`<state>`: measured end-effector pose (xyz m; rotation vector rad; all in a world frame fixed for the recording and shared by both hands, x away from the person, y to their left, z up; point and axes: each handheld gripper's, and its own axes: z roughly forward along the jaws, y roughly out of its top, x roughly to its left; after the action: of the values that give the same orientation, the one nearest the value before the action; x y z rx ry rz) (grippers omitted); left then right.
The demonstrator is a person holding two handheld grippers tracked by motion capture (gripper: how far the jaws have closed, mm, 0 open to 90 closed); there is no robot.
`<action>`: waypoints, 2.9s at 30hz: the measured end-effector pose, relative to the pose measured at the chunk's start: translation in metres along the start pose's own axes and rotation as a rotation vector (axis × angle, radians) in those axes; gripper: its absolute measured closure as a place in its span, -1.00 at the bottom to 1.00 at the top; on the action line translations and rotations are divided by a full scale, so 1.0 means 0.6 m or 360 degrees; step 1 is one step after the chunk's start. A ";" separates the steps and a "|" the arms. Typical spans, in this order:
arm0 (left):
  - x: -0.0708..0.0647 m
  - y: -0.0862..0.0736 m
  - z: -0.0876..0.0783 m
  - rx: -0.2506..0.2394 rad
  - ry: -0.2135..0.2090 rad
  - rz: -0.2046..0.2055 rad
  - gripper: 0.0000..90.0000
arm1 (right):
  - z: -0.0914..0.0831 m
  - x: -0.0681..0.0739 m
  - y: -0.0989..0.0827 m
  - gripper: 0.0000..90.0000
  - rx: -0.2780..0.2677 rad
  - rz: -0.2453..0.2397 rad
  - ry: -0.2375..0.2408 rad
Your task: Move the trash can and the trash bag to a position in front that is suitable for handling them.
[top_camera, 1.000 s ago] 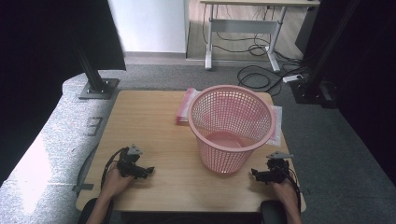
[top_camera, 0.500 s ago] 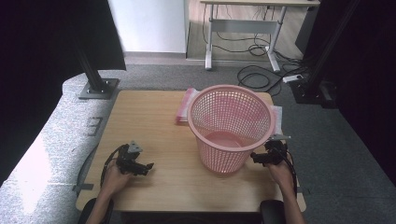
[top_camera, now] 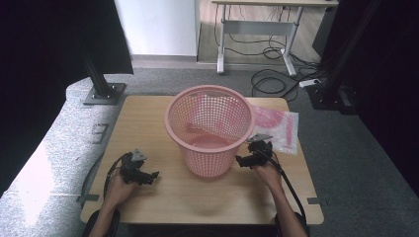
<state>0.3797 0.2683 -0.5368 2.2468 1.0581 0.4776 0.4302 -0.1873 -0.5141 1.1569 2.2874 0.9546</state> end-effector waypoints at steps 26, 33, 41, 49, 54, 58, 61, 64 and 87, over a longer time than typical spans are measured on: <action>-0.004 -0.006 0.011 0.0025 -0.0071 -0.0020 -1.00 | -0.036 -0.160 -0.046 -0.64 0.0165 0.0348 -0.0185; -0.004 -0.007 0.012 0.0023 -0.0095 -0.0023 -1.00 | -0.061 -0.249 -0.083 -0.25 0.0205 0.0551 -0.0422; -0.006 -0.007 0.014 0.0020 -0.0122 -0.0029 -1.00 | -0.040 -0.272 -0.106 -0.04 0.0259 0.0639 -0.0443; -0.011 -0.005 0.015 0.0018 -0.0149 0.0004 -1.00 | -0.042 -0.244 -0.106 0.98 0.0212 0.0562 -0.0296; -0.012 -0.004 0.017 0.0011 -0.0158 0.0010 -1.00 | -0.059 -0.193 -0.108 0.98 0.0297 0.0468 -0.0238; -0.015 -0.003 0.017 0.0015 -0.0160 0.0020 -1.00 | -0.073 -0.116 -0.116 0.96 0.0298 0.0335 -0.0127; -0.017 -0.002 0.018 0.0014 -0.0163 0.0021 -1.00 | -0.086 -0.048 -0.126 0.88 0.0272 0.0240 -0.0022; -0.018 -0.002 0.018 0.0014 -0.0165 0.0026 -1.00 | -0.101 -0.007 -0.126 0.30 0.0293 0.0178 0.0029; -0.019 -0.002 0.020 0.0001 -0.0186 0.0049 -1.00 | -0.053 -0.258 -0.104 0.84 0.0301 0.0445 -0.0297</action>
<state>0.3785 0.2554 -0.5471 2.2651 0.9657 0.3539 0.4662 -0.3527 -0.5304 1.6068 2.1380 0.6987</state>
